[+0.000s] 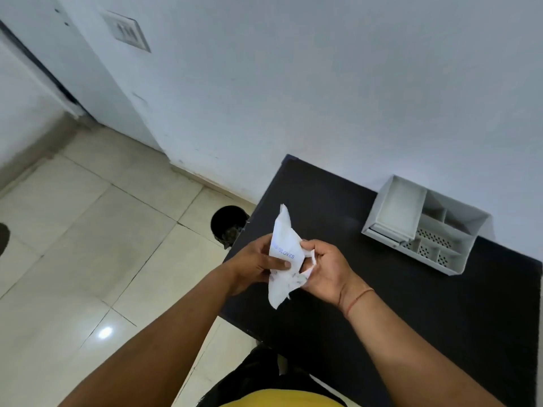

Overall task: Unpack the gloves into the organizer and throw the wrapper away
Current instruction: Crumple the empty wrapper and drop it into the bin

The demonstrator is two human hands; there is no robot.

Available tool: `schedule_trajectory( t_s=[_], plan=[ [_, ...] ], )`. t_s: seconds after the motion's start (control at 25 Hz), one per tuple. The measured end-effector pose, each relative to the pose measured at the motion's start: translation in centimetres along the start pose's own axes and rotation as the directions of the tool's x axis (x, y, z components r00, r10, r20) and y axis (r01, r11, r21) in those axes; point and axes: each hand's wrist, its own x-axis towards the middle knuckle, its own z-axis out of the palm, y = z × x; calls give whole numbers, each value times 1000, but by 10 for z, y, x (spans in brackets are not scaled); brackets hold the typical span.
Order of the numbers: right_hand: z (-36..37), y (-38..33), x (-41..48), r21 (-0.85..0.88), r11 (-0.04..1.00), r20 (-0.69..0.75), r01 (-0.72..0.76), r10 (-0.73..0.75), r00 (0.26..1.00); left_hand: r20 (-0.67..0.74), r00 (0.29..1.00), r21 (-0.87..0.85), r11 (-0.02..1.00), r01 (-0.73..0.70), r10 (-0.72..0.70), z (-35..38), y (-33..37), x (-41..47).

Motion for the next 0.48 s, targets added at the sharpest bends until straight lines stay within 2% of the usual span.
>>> schedule_trajectory(
  t_s=[0.08,0.16,0.24,0.32,0.4,0.48],
  plan=[
    [22,-5,-18,-93,995,1,36,-36,999,-104,992,-22,997,-79,76,13,8,-22],
    [42,-3,-34,-287,949,-64,128,-152,986,-240,966,-86,989,-123,99,25,7,-42],
    [56,2,-45,-583,778,-109,234,-360,926,-389,920,-191,972,-138,54,34,9,-60],
    [65,11,-53,-762,572,-83,302,-549,831,-501,866,-296,939,-174,3,36,10,-84],
    [71,18,-55,-782,525,-112,337,-650,752,-457,889,-480,843,-243,-4,29,7,-108],
    [79,24,-56,-796,510,-134,326,-673,727,-341,940,-689,673,-268,25,18,-1,-136]
  ],
)
